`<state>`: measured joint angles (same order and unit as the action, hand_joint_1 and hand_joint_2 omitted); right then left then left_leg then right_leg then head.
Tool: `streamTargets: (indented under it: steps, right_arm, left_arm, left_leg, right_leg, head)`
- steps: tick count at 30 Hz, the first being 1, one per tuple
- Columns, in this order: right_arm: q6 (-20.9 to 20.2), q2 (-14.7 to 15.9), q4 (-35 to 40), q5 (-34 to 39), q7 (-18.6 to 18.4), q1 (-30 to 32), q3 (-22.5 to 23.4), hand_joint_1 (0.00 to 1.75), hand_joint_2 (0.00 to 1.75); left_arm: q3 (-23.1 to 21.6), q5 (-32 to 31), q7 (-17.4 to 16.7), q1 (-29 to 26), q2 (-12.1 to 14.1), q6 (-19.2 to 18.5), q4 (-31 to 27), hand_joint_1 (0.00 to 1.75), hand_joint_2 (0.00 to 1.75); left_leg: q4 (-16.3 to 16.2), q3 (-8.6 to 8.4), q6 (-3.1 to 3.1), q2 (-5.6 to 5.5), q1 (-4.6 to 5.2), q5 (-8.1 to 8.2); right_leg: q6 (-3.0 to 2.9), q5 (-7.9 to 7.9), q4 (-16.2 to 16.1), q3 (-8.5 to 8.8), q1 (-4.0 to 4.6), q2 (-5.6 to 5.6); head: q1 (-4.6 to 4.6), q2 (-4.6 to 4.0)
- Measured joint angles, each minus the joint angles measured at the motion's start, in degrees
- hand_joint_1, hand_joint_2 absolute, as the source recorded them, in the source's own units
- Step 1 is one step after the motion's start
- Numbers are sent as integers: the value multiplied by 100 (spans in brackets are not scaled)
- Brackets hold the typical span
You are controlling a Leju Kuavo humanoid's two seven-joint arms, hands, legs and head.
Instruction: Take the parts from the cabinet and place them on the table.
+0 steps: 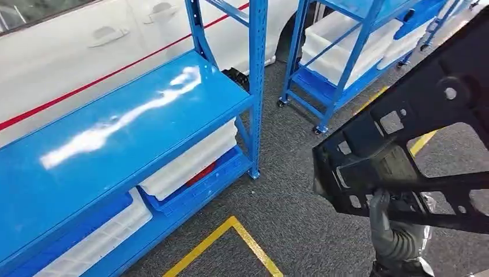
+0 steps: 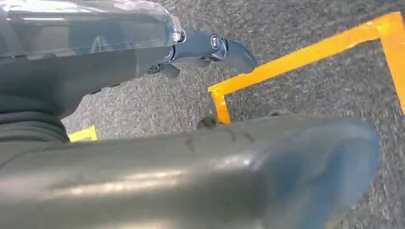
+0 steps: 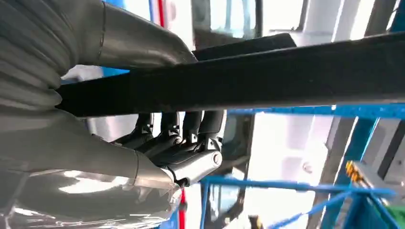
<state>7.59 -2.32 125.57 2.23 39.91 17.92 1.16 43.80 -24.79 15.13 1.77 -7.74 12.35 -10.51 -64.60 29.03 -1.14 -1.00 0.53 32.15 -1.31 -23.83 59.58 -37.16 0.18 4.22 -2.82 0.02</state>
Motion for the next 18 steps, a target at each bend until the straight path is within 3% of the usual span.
streamTargets:
  steps: [1,2,3,5,6,7,8,9,10,11,12,13,14,15,16,17,18]
  right_arm:
    - [20,-2,56,-15,0,55,30,175,175]
    - [37,-2,107,-20,-2,86,61,175,175]
    - [52,-2,140,-35,-2,129,79,175,175]
    - [52,-11,229,-48,0,214,120,175,175]
    - [55,-11,267,-57,0,255,144,175,175]
    - [52,-9,284,-63,9,300,177,175,175]
    - [52,-9,323,-63,4,299,199,175,175]
    - [52,-9,323,-65,4,297,201,175,175]
    - [50,-11,323,-72,0,305,203,175,175]
    - [50,-11,323,-83,0,316,208,175,175]
    - [50,-11,323,-94,0,318,214,175,175]
    - [52,-11,323,-102,0,320,214,175,175]
    - [55,-11,323,-122,0,325,214,175,175]
    - [68,-11,323,-150,0,328,214,175,175]
    - [68,-11,330,-181,0,331,214,175,175]
    - [76,-11,339,-205,-4,311,214,175,175]
    - [87,-13,350,-225,-7,329,216,175,175]
  left_arm:
    - [0,-7,13,0,22,-20,-2,0,0]
    - [0,-20,28,-5,61,-37,-4,0,0]
    - [0,-37,44,-9,61,-46,-4,0,0]
    - [0,-39,50,9,61,-76,-7,0,0]
    - [0,-42,50,12,57,-76,-4,0,0]
    - [0,-42,50,19,57,-81,-7,0,0]
    - [0,-42,59,19,57,-85,-7,0,0]
    - [0,-41,55,-1,57,-90,-7,0,0]
    - [0,-41,55,-14,57,-92,-7,0,0]
    - [0,-44,55,-17,57,-92,-7,0,0]
    - [0,-44,57,-19,57,-92,-6,0,0]
    - [0,-44,57,-17,57,-96,-7,0,0]
    - [0,-44,57,-10,55,-107,-7,0,0]
    - [0,-41,57,-2,55,-111,-7,0,0]
    - [0,-41,57,13,57,-116,-7,0,0]
    - [2,-37,57,4,63,-116,-11,0,0]
    - [7,-33,55,12,57,-118,-11,0,0]
  left_leg:
    - [467,-299,-110,-269,48,-81]
    - [808,-462,-174,-445,52,36]
    - [818,-459,-92,-414,51,-22]
    - [851,-428,-128,-314,103,-90]
    - [976,-403,-143,-213,62,-209]
    - [1050,-406,-132,-78,20,-317]
    - [1090,-345,-164,-17,18,-383]
    - [1091,-273,-190,95,18,-430]
    - [1083,-214,-180,201,22,-469]
    - [1071,-151,-171,309,21,-506]
    - [1051,-79,-153,411,13,-540]
    - [1013,3,-124,514,2,-574]
    - [964,83,-97,593,-10,-592]
    - [892,169,-69,675,-27,-603]
    - [798,218,-33,730,-34,-601]
    - [713,323,20,776,-19,-578]
    - [650,330,54,816,-23,-589]
  right_leg:
    - [-3,41,-1,-25,-35,45]
    - [37,103,-1,-50,-4,112]
    - [74,155,-32,-55,-49,168]
    - [157,280,-93,-76,-90,315]
    - [213,366,-157,-76,-29,427]
    - [195,185,-53,-158,-19,184]
    - [199,-162,179,-239,1,-57]
    - [236,-536,542,-344,-19,-218]
    - [271,-827,956,-431,-57,-303]
    - [312,-957,1329,-499,-100,-347]
    - [357,-891,1577,-512,-152,-370]
    - [411,-656,1601,-411,-209,-399]
    - [459,-448,1426,-226,-256,-435]
    - [518,-287,1004,124,-307,-527]
    - [569,-314,463,549,-347,-740]
    - [599,-580,-25,896,-294,-949]
    - [440,-638,-116,886,-239,-891]
  head:
    - [2,0]
    - [7,0]
    - [4,0]
    - [4,0]
    - [4,0]
    - [7,0]
    - [20,-2]
    - [18,0]
    - [15,0]
    - [18,0]
    - [18,0]
    - [18,0]
    - [15,0]
    - [15,0]
    - [15,0]
    - [22,0]
    - [2,0]
